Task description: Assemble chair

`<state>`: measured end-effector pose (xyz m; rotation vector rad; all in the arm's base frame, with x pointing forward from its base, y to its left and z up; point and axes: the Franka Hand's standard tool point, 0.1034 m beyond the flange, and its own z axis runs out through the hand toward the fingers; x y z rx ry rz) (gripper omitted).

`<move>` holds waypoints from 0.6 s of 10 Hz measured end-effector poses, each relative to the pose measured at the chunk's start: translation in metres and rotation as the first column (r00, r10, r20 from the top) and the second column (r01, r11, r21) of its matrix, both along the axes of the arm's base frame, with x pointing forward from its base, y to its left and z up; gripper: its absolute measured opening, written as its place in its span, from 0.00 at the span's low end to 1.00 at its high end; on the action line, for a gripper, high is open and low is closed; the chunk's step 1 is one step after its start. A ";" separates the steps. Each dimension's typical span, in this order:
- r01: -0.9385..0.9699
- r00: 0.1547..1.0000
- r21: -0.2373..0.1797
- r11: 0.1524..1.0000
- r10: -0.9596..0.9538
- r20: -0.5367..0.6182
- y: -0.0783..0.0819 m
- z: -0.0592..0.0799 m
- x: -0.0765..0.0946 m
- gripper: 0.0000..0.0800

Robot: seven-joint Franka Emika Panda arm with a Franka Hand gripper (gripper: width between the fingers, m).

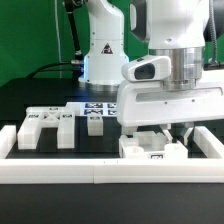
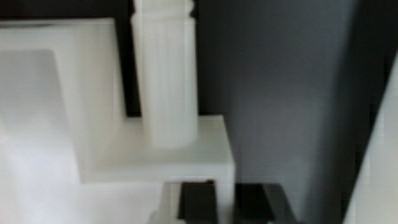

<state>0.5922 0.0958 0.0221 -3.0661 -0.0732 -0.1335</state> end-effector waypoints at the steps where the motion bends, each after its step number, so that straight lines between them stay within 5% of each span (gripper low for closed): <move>1: 0.006 1.000 0.003 1.000 -0.006 0.000 0.009 0.001 0.003 0.04; 6: 0.008 1.000 0.009 1.000 -0.008 -0.012 0.031 -0.003 0.008 0.04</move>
Offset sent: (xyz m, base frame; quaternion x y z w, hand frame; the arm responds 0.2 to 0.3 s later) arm 0.0137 0.0250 -0.0023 0.0256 -0.0010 0.0356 0.9990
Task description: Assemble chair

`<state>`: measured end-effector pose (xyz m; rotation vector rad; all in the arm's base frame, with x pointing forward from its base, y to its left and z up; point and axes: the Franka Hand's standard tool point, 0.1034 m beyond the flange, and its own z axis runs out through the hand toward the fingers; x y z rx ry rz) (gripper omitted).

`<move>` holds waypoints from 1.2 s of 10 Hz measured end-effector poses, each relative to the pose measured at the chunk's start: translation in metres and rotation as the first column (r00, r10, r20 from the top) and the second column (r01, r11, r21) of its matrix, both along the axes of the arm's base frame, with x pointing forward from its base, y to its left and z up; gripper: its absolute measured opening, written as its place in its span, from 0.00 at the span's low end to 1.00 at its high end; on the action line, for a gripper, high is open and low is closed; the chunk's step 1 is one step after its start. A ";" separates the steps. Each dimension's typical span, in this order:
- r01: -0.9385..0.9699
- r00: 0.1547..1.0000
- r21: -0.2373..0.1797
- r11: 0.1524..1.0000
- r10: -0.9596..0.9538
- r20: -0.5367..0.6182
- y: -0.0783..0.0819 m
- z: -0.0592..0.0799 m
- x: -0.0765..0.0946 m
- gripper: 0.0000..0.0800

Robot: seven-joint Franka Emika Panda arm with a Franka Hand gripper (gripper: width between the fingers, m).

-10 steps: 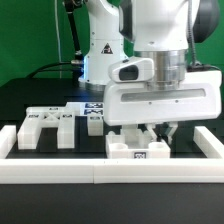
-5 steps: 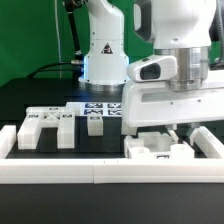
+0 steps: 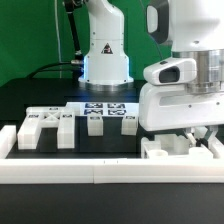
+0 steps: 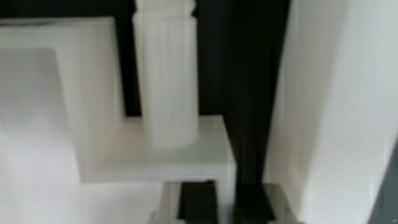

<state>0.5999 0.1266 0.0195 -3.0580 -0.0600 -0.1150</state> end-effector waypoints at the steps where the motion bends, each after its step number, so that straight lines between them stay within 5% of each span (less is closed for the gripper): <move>1: 0.001 1.000 -0.001 1.000 -0.001 -0.001 0.000 0.000 0.000 0.04; 4: 0.003 1.000 -0.004 1.000 -0.003 -0.002 -0.004 0.000 0.000 0.04; 7: 0.016 1.000 -0.018 1.000 -0.016 0.004 -0.019 0.002 0.003 0.53; 8: 0.019 1.000 -0.021 1.000 -0.019 0.007 -0.024 0.005 0.005 0.53; 9: 0.014 1.000 -0.022 1.000 -0.014 0.013 -0.026 0.010 0.005 0.73; 12: -0.017 1.000 -0.026 1.000 0.017 0.021 -0.031 0.038 -0.003 0.81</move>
Offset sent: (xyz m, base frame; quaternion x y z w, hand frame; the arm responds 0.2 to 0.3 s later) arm 0.0042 0.0045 0.0026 -0.0002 -0.0087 0.0088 0.9999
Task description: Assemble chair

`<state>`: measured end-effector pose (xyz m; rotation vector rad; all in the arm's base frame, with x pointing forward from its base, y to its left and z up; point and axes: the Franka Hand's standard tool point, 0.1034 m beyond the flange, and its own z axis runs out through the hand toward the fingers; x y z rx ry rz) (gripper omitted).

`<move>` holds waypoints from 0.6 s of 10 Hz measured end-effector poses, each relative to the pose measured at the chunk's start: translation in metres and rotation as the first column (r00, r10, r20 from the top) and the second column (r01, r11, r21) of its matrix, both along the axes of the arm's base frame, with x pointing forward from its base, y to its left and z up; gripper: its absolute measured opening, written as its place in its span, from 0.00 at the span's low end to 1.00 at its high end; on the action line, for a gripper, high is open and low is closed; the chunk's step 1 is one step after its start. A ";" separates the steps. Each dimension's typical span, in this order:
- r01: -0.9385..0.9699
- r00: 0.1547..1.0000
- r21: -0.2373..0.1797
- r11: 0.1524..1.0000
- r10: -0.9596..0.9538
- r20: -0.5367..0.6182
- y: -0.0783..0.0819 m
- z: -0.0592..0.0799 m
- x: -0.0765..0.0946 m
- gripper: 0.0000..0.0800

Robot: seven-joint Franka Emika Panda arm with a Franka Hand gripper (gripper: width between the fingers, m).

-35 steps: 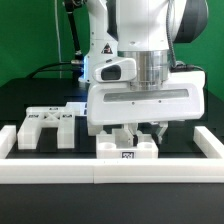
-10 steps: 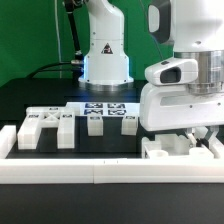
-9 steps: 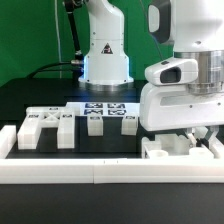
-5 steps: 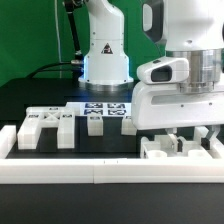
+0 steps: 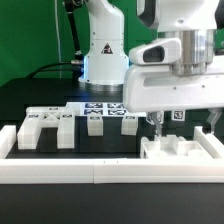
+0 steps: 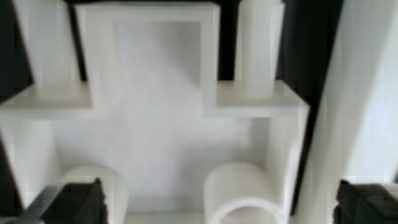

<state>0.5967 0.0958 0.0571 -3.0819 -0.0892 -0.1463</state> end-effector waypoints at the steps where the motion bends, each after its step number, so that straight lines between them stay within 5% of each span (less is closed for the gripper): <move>1: -0.018 1.000 -0.005 1.000 0.018 0.003 -0.004 0.009 -0.005 0.81; 3: -0.043 0.999 -0.019 0.999 0.043 -0.004 -0.030 0.021 -0.024 0.81; 6: -0.022 1.000 -0.041 0.999 0.022 -0.022 -0.062 0.017 -0.055 0.81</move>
Offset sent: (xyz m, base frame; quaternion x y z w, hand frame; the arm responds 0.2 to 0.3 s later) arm -0.0504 -0.0455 0.0163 -0.0131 -0.0247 0.0651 0.9975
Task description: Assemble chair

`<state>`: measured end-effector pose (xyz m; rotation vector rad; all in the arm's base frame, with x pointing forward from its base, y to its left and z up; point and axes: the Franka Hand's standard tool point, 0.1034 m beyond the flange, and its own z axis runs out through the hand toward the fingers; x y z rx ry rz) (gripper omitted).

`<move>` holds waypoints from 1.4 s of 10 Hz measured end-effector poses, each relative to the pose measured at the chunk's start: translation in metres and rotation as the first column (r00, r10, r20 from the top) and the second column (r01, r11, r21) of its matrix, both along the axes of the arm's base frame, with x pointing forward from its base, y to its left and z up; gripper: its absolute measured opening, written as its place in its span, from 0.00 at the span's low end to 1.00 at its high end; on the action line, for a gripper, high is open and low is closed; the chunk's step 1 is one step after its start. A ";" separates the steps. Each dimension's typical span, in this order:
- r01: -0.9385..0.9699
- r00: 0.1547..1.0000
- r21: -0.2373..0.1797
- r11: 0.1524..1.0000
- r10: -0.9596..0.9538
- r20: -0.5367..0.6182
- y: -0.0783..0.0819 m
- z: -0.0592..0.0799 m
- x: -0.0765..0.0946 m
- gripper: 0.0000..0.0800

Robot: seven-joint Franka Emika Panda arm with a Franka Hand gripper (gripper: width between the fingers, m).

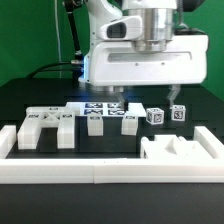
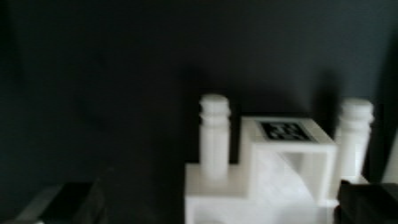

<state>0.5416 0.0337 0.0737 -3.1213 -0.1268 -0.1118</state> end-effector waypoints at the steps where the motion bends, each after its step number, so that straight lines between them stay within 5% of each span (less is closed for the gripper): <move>1: -0.044 0.999 -0.013 0.999 0.045 0.014 -0.014 -0.004 -0.007 0.81; 5: -0.043 0.999 -0.011 0.999 0.043 0.010 -0.010 -0.005 -0.007 0.81; 9: 0.084 0.995 0.010 0.996 -0.084 -0.049 -0.019 -0.017 -0.031 0.81; 14: 0.077 0.989 0.011 0.997 -0.075 -0.126 -0.017 -0.022 -0.037 0.81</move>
Offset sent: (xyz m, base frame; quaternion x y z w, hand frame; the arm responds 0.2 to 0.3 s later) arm 0.0000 0.0000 0.0000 0.0000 0.0000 0.0000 1.0000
